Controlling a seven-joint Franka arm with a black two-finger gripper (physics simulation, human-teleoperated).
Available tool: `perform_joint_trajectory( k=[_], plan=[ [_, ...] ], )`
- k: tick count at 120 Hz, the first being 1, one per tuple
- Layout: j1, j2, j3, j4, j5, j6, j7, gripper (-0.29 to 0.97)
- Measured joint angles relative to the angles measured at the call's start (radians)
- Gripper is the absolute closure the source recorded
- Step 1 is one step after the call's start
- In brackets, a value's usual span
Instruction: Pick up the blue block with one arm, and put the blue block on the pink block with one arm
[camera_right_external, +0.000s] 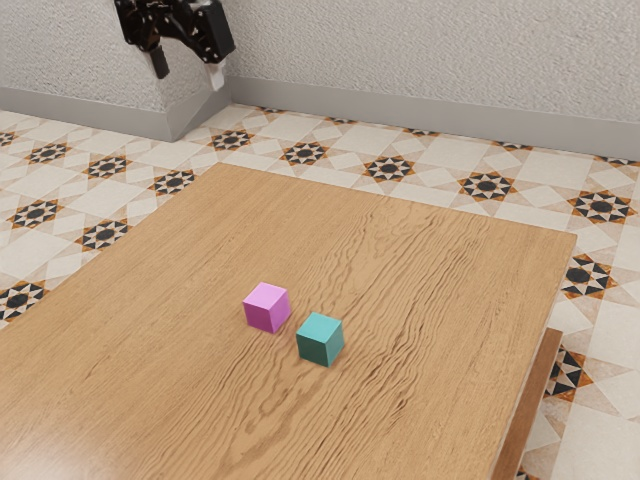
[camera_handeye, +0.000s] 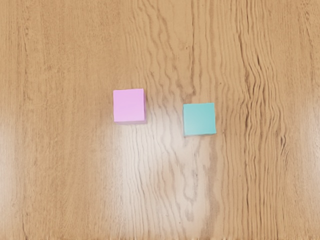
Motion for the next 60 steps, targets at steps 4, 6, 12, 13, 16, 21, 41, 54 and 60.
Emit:
perform_joint_trajectory(
  k=[4, 6, 12, 13, 16, 21, 41, 54, 60],
  plan=[
    [-0.001, 0.015, -0.006, -0.001, 0.001, 0.000, 0.000, 0.00],
    [-0.004, 0.026, -0.008, -0.001, 0.002, 0.002, 0.000, 0.00],
    [-0.012, 0.056, -0.012, -0.002, 0.004, 0.011, 0.001, 0.00],
    [-0.013, 0.060, -0.012, -0.002, 0.004, 0.013, 0.001, 0.00],
    [-0.016, 0.067, -0.013, -0.002, 0.005, 0.017, 0.001, 0.00],
    [-0.018, 0.073, -0.014, -0.002, 0.006, 0.024, 0.002, 0.00],
    [-0.017, 0.087, -0.040, -0.056, 0.006, 0.075, 0.006, 0.00],
    [-0.007, 0.007, -0.074, -0.314, 0.001, 0.198, 0.009, 0.00],
    [-0.016, -0.014, -0.087, -0.411, -0.007, 0.267, 0.010, 0.00]
  ],
)
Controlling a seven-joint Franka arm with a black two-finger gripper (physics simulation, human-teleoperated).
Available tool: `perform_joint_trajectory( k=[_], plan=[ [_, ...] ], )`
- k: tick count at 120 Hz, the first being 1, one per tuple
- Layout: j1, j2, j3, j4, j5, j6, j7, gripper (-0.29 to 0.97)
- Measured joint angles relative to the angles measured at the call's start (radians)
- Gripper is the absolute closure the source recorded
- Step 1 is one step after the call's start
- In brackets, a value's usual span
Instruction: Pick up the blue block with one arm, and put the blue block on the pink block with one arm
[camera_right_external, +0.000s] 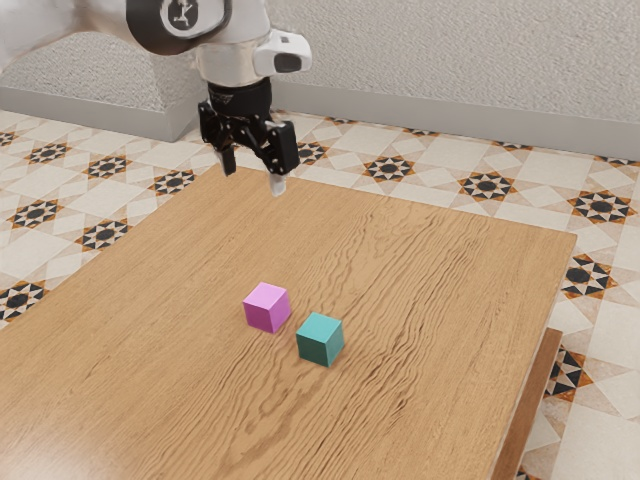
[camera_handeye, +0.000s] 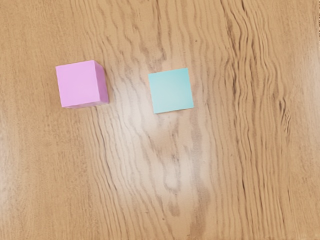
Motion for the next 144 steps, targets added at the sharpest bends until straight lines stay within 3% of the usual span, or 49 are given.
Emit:
perform_joint_trajectory(
  k=[34, 76, 114, 144],
  plan=[
    [-0.108, -0.019, -0.024, -0.318, -0.021, 0.334, 0.006, 0.00],
    [-0.217, -0.035, 0.008, -0.474, -0.053, 0.556, 0.016, 0.00],
    [-0.123, -0.009, 0.020, -0.533, -0.053, 0.675, 0.044, 0.00],
    [0.006, 0.021, 0.025, -0.538, -0.052, 0.715, 0.058, 0.00]
  ],
)
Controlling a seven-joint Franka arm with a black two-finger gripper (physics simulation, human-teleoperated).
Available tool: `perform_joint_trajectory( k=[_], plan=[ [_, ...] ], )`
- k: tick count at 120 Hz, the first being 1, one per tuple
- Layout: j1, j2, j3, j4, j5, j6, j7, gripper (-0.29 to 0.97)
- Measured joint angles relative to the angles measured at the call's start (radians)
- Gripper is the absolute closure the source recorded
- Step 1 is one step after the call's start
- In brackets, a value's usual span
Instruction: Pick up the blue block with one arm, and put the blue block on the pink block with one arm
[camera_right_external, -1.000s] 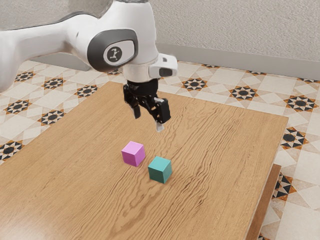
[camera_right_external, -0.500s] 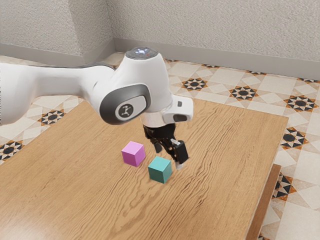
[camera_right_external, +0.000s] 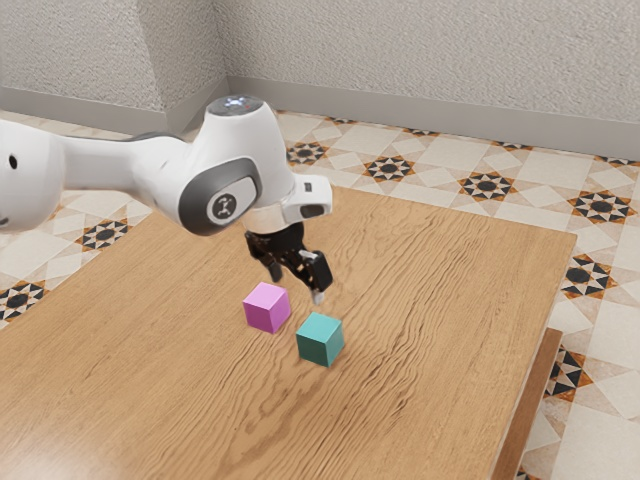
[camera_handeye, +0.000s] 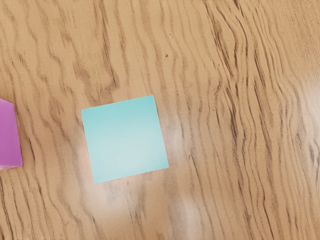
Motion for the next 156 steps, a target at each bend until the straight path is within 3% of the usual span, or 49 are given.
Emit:
perform_joint_trajectory(
  k=[15, 38, 81, 156],
  plan=[
    [0.037, 0.018, 0.001, -0.038, 0.001, 0.047, 0.008, 0.00],
    [-0.013, 0.051, -0.001, -0.044, 0.001, 0.099, 0.018, 0.00],
    [-0.006, 0.084, 0.003, -0.073, 0.002, 0.165, 0.030, 0.00],
    [-0.006, 0.243, 0.031, 0.044, 0.006, 0.197, 0.084, 0.00]
  ],
)
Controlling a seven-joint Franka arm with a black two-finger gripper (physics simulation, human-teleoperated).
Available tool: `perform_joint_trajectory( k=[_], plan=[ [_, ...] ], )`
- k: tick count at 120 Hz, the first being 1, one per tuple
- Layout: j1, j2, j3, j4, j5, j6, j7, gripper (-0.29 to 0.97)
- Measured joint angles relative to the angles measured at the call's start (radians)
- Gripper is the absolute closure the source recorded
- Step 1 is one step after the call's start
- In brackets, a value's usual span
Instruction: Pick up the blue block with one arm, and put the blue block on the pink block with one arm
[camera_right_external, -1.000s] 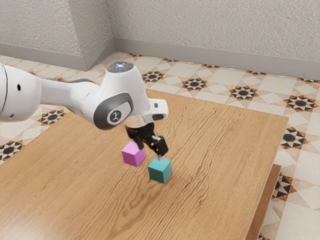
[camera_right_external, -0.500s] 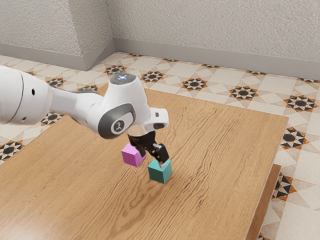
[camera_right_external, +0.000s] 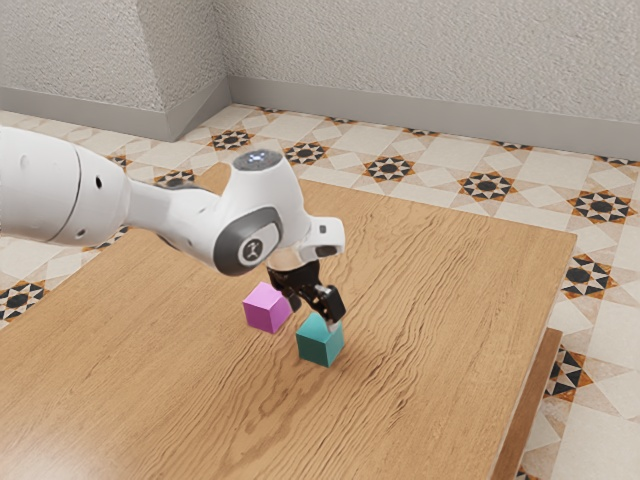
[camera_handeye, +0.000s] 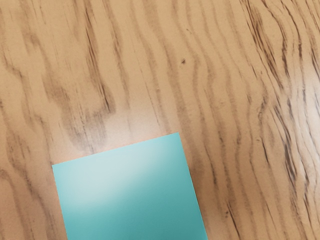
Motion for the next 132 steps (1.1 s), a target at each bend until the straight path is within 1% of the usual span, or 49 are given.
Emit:
perform_joint_trajectory(
  k=[62, 132],
  plan=[
    [0.000, 0.083, 0.012, 0.031, 0.000, 0.006, 0.028, 0.00],
    [0.000, 0.147, 0.018, 0.067, -0.002, 0.008, 0.041, 0.00]
  ],
)
